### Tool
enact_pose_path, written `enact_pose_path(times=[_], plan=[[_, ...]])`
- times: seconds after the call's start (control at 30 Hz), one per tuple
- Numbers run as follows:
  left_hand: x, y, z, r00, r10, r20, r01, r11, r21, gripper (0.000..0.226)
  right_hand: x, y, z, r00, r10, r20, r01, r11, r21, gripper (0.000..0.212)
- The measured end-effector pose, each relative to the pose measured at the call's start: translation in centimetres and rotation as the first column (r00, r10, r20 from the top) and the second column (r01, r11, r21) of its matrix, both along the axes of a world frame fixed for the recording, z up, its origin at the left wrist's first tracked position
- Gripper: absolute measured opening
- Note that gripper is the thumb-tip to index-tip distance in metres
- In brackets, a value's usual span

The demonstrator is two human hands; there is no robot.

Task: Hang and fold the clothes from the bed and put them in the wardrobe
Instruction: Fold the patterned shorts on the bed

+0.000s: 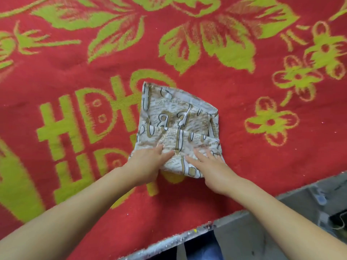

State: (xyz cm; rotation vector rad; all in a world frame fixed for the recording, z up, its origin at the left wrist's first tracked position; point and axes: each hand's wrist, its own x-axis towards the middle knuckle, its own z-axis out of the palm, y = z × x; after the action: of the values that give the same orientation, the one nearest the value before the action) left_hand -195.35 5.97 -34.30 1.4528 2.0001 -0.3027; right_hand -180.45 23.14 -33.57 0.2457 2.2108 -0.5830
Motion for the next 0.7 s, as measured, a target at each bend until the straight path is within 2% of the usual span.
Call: enact_pose_path(times=[0.07, 0.1, 0.17, 0.2, 0.23, 0.27, 0.33, 0.37, 0.4, 0.47, 0.57, 0.63, 0.7], plan=[[-1.4, 0.4, 2.3, 0.952, 0.05, 0.301, -0.037, 0.998, -0.048, 0.053, -0.3, 2.6, 2.3, 0.996, -0.082, 0.044, 0.09, 0.974, -0.21, 0.078], [-2.6, 0.6, 3.2, 0.89, 0.149, 0.431, -0.121, 0.988, -0.091, 0.042, -0.8, 4.0, 3.2, 0.985, -0.172, 0.029, 0.174, 0.958, -0.23, 0.066], [-5.9, 1.0, 4.3, 0.754, 0.372, 0.541, -0.367, 0.922, -0.122, 0.035, -2.3, 7.2, 3.6, 0.892, -0.426, -0.151, 0.395, 0.897, -0.197, 0.026], [-7.6, 1.2, 4.3, 0.687, 0.471, 0.553, -0.52, 0.851, -0.078, 0.035, -3.1, 8.6, 3.0, 0.79, -0.554, -0.263, 0.517, 0.832, -0.202, 0.01], [-9.1, 1.4, 3.8, 0.589, 0.561, 0.582, -0.684, 0.729, -0.011, 0.031, -3.8, 9.5, 2.3, 0.657, -0.677, -0.331, 0.627, 0.735, -0.258, 0.008], [-10.2, 1.7, 3.0, 0.452, 0.638, 0.624, -0.83, 0.556, 0.034, 0.027, -4.5, 10.0, 1.4, 0.516, -0.789, -0.333, 0.714, 0.611, -0.342, 0.015], [-10.8, 2.4, 0.6, 0.103, 0.731, 0.674, -0.983, 0.176, -0.042, 0.025, -5.7, 9.6, -0.7, 0.255, -0.957, -0.139, 0.833, 0.291, -0.471, 0.033], [-10.3, 2.9, -0.9, 0.002, 0.769, 0.639, -0.993, 0.075, -0.087, 0.03, -6.0, 9.0, -1.9, 0.198, -0.978, -0.065, 0.873, 0.206, -0.442, 0.04], [-9.4, 3.4, -2.3, -0.025, 0.814, 0.581, -0.994, 0.04, -0.098, 0.038, -6.2, 8.3, -3.1, 0.215, -0.975, -0.063, 0.904, 0.223, -0.365, 0.045], [-7.1, 4.2, -4.3, -0.03, 0.864, 0.503, -1.0, -0.024, -0.02, 0.048, -6.4, 7.3, -4.8, 0.272, -0.937, -0.219, 0.916, 0.322, -0.24, 0.045], [-5.6, 4.0, -5.2, 0.044, 0.863, 0.502, -0.94, -0.135, 0.313, 0.033, -6.9, 6.8, -5.3, 0.242, -0.852, -0.465, 0.888, 0.387, -0.248, 0.029], [-5.1, 3.1, -5.7, 0.049, 0.868, 0.493, -0.883, -0.193, 0.428, 0.033, -7.3, 6.8, -5.7, 0.274, -0.807, -0.524, 0.882, 0.428, -0.198, 0.026], [-4.1, 2.5, -6.6, 0.009, 0.896, 0.444, -0.878, -0.205, 0.432, 0.033, -7.4, 6.3, -6.5, 0.337, -0.792, -0.509, 0.889, 0.446, -0.104, 0.028]])
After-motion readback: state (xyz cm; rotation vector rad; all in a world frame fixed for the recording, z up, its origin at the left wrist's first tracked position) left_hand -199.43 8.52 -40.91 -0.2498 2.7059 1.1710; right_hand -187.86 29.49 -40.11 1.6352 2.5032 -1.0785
